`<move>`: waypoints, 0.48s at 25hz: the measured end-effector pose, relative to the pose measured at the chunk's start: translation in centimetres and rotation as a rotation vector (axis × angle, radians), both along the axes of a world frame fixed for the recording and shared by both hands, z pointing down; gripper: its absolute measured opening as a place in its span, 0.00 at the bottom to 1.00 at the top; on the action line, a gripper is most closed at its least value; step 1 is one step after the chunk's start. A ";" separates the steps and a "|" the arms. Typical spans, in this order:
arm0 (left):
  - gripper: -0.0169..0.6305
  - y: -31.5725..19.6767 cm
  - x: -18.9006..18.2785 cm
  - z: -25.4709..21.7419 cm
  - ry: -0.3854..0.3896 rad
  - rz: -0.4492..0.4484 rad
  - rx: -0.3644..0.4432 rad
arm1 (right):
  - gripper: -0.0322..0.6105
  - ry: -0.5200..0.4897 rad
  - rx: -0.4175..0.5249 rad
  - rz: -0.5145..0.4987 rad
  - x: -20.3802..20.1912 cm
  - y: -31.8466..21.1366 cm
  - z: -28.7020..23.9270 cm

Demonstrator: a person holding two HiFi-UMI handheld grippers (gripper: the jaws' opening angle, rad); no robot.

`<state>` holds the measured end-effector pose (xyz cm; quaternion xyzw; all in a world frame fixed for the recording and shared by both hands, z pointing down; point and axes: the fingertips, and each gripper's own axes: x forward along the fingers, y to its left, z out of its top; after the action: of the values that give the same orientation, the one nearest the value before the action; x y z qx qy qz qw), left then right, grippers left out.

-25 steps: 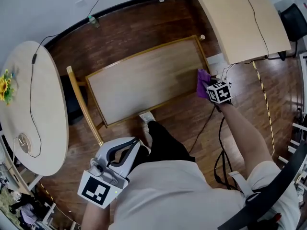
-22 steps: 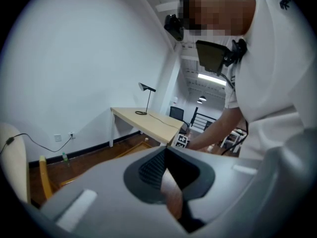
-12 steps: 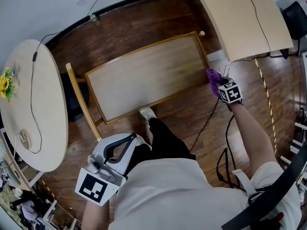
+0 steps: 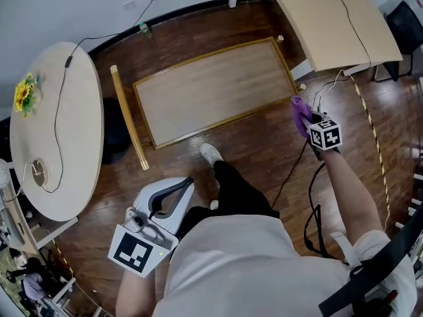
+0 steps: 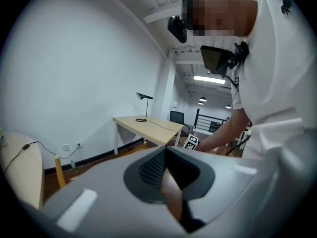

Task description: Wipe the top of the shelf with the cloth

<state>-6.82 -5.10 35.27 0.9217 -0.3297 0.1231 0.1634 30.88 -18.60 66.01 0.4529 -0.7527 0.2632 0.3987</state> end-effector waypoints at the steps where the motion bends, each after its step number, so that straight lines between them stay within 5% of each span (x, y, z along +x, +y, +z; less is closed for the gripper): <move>1: 0.06 1.3 -0.2 -0.1 0.007 -0.002 0.020 | 0.13 -0.025 0.020 0.005 -0.8 1.3 -0.8; 12: 0.06 20.2 -2.1 -1.7 0.127 -0.036 0.081 | 0.13 -0.331 0.128 0.047 -10.7 28.1 -12.0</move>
<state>-8.91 15.12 33.56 0.9275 -0.3397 0.0478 0.1486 20.17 9.47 53.97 0.4454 -0.8125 0.2949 0.2333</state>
